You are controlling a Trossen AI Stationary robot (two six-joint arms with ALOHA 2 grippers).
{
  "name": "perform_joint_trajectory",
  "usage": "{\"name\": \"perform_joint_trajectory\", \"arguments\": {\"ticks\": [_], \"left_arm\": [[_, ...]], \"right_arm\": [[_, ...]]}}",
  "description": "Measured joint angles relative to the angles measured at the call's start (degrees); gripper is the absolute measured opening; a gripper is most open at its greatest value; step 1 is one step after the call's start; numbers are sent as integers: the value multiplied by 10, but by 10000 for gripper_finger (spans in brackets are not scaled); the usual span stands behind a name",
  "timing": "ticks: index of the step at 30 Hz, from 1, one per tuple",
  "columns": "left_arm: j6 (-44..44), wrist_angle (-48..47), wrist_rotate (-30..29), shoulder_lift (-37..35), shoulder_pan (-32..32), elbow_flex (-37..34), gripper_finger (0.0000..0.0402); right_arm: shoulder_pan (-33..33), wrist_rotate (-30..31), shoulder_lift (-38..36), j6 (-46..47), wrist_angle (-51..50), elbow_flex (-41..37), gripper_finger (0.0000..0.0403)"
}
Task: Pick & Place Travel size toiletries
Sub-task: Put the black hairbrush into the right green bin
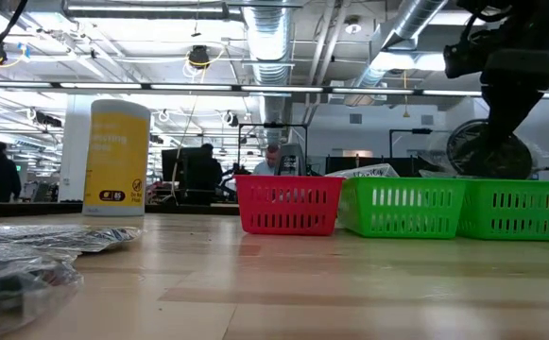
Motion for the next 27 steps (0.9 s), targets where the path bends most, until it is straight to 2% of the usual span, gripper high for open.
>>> {"name": "perform_joint_trajectory", "arguments": {"ticks": [8,27], "left_arm": [[0,0,1,0,0,0,6],[0,-1,-1,0,0,0,7]], "right_arm": [[0,0,0,-1,1,0,52],[1,2,0,-11,-2,-27,61]]}}
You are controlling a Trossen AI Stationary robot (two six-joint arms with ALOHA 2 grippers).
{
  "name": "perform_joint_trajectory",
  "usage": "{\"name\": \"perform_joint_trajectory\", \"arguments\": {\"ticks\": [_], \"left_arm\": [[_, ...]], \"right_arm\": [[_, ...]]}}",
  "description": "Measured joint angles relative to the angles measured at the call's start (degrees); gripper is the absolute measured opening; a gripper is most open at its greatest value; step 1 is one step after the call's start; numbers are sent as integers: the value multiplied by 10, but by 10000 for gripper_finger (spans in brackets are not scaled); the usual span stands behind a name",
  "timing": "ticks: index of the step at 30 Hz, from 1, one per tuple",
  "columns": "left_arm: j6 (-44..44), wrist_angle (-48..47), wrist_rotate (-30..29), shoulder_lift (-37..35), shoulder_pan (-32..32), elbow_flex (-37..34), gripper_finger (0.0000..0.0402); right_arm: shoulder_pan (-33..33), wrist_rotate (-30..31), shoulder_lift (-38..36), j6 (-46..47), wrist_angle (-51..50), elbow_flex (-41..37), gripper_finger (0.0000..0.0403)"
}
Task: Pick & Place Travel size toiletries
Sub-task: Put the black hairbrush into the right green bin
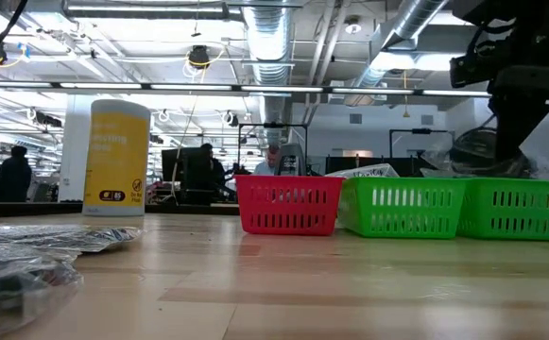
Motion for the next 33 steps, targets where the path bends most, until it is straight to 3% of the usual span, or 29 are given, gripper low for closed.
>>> {"name": "perform_joint_trajectory", "arguments": {"ticks": [4,12,17,23,33], "left_arm": [[0,0,0,0,0,0,7],[0,0,0,0,0,0,7],[0,0,0,0,0,0,7],[0,-2,1,0,0,0,7],[-5,-6,3,0,-2,0,7]], "right_arm": [[0,0,0,-2,5,0,88],[0,-1,0,-3,6,0,179],[4,-39,0,-33,28,4,216],[21,-58,0,-54,46,30,225],[57,-62,0,-71,106,29,205]]}}
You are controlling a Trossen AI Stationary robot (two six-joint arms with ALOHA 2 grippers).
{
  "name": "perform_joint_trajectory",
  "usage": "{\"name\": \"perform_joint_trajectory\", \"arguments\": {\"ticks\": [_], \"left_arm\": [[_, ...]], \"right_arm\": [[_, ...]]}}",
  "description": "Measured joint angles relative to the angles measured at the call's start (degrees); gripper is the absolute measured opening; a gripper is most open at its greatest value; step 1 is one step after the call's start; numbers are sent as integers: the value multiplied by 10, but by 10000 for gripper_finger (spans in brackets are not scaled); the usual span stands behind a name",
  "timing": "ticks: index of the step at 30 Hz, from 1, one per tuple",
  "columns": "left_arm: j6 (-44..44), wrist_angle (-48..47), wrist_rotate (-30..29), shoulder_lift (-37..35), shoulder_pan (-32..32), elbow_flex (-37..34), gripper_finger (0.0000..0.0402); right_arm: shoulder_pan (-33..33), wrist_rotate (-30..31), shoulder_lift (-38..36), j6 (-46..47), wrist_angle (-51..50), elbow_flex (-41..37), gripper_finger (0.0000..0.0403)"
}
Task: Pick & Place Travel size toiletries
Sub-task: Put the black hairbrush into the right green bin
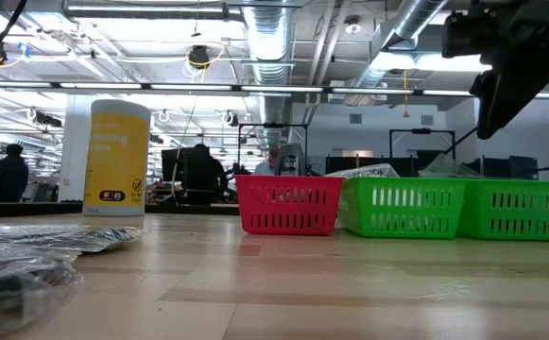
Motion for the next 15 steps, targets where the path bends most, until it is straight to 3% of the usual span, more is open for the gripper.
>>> {"name": "perform_joint_trajectory", "arguments": {"ticks": [8,15], "left_arm": [[-12,-50,-1,0,-20,0,7],[-120,-136,-1,0,-49,-12,12]], "right_arm": [[36,0,0,0,38,-1,191],[76,-1,0,14,75,-1,185]]}}
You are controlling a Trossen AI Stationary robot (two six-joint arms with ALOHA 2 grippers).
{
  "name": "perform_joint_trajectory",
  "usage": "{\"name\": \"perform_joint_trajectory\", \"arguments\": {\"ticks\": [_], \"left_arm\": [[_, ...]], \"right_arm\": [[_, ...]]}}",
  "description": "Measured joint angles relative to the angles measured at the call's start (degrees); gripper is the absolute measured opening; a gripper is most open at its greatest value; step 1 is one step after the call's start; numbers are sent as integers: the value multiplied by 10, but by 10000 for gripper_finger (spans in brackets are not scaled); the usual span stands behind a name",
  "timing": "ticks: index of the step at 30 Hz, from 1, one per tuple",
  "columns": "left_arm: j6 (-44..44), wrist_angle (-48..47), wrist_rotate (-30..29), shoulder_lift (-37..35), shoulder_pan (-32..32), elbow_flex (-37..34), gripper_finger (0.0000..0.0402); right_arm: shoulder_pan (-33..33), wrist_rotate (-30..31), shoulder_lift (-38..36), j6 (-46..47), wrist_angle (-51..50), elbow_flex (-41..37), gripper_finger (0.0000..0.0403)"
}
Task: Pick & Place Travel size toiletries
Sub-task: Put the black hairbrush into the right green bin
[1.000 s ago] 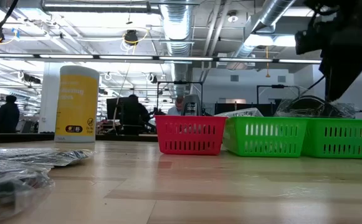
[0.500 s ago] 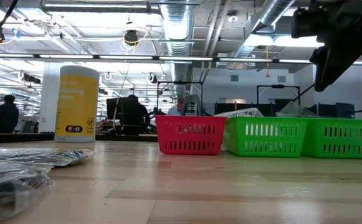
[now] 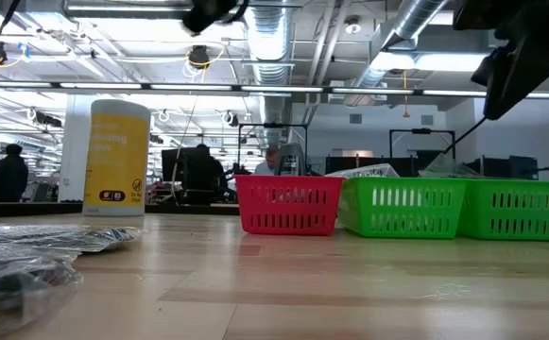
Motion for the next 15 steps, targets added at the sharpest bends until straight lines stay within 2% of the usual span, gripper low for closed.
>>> {"name": "perform_joint_trajectory", "arguments": {"ticks": [7,15], "left_arm": [[-117,-4,-2,0,-20,-76,40],[-194,-3,-15,0,-19,-148,107]], "right_arm": [[32,0,0,2,27,0,185],[37,0,0,2,53,0,183]]}}
